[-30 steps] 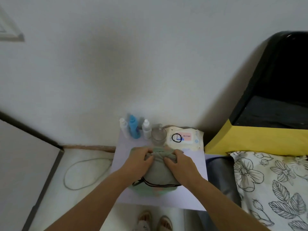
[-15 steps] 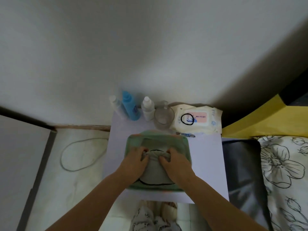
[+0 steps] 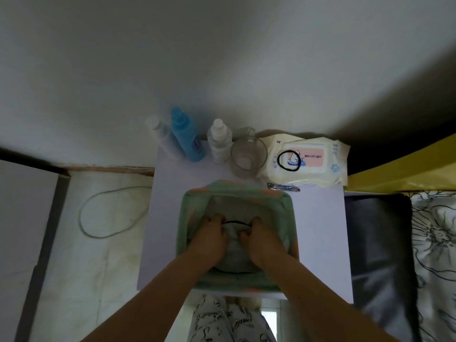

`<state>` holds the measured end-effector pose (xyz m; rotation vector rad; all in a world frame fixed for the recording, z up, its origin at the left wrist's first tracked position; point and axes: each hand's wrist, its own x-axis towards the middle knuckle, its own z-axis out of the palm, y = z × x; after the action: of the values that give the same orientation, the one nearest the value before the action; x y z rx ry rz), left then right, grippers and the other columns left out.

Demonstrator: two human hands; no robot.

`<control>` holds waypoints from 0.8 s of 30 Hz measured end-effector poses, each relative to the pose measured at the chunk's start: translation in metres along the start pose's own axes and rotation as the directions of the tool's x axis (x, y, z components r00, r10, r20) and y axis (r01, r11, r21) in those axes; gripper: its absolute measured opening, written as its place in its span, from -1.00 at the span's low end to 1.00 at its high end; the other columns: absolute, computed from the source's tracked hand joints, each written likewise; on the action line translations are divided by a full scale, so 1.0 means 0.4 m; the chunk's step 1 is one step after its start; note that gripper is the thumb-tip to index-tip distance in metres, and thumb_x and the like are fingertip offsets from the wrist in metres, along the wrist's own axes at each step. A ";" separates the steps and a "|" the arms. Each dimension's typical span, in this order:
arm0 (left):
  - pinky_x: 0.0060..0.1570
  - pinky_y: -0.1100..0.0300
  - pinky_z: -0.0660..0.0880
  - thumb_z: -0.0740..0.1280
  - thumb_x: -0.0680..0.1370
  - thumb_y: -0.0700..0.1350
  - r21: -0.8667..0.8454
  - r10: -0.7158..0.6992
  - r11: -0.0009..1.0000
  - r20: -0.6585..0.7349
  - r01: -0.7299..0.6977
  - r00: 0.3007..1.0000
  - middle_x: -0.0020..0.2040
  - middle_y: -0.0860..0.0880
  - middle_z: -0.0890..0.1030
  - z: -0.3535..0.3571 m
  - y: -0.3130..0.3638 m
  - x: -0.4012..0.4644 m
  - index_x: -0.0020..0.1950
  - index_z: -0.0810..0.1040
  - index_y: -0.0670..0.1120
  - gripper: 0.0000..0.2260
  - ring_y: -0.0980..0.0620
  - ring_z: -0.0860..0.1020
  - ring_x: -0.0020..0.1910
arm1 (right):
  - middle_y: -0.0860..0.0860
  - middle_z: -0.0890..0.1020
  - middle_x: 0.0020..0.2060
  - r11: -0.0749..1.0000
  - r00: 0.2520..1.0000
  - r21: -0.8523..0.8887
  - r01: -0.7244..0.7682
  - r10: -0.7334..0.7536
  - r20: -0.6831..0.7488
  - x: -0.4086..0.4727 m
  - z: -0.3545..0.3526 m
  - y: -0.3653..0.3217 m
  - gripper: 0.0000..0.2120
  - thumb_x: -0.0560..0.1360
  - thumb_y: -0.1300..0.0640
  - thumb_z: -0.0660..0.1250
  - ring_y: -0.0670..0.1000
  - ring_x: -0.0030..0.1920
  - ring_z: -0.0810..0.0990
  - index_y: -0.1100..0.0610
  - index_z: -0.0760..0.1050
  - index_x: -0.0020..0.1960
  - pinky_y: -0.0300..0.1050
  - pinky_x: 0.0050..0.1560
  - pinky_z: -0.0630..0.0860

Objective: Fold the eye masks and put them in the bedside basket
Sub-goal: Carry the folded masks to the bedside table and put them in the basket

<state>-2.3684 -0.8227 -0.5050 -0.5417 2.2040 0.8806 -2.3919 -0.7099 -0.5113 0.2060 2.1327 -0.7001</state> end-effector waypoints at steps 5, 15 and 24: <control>0.19 0.04 0.43 0.03 0.60 -0.21 0.029 0.002 1.000 0.012 -0.002 1.000 0.23 -0.26 0.42 0.012 -0.009 0.012 0.31 0.33 -0.20 -0.70 -0.19 0.46 0.14 | 0.21 0.54 0.13 1.000 1.000 0.016 -0.018 0.018 0.009 0.007 0.006 0.008 -0.69 0.57 0.10 0.16 0.18 0.13 0.53 0.27 0.31 0.22 -0.16 -0.08 0.32; 0.12 0.11 0.45 0.07 0.59 -0.21 0.033 0.051 0.998 0.006 -0.051 0.999 0.21 -0.25 0.47 -0.005 0.006 -0.025 0.28 0.39 -0.21 -0.70 -0.15 0.50 0.12 | 0.17 0.55 0.11 0.984 0.998 -0.179 0.023 -0.034 -0.056 -0.026 -0.006 -0.003 -0.77 0.56 0.12 0.16 0.12 0.08 0.55 0.22 0.35 0.15 -0.14 -0.04 0.44; 0.05 0.08 0.47 0.14 0.56 -0.18 -0.004 0.117 0.993 -0.082 -0.118 0.990 0.07 -0.18 0.59 -0.091 0.076 -0.137 0.07 0.49 -0.23 -0.80 -0.09 0.54 0.02 | 0.12 0.56 0.09 0.960 0.961 -0.235 0.154 -0.201 -0.192 -0.149 -0.088 -0.046 -0.75 0.53 0.07 0.16 0.10 0.07 0.55 0.16 0.41 0.15 -0.09 0.03 0.48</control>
<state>-2.3657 -0.8215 -0.4326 -0.4629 2.3264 0.9446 -2.3864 -0.7000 -0.4406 -0.0340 2.4383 -0.5597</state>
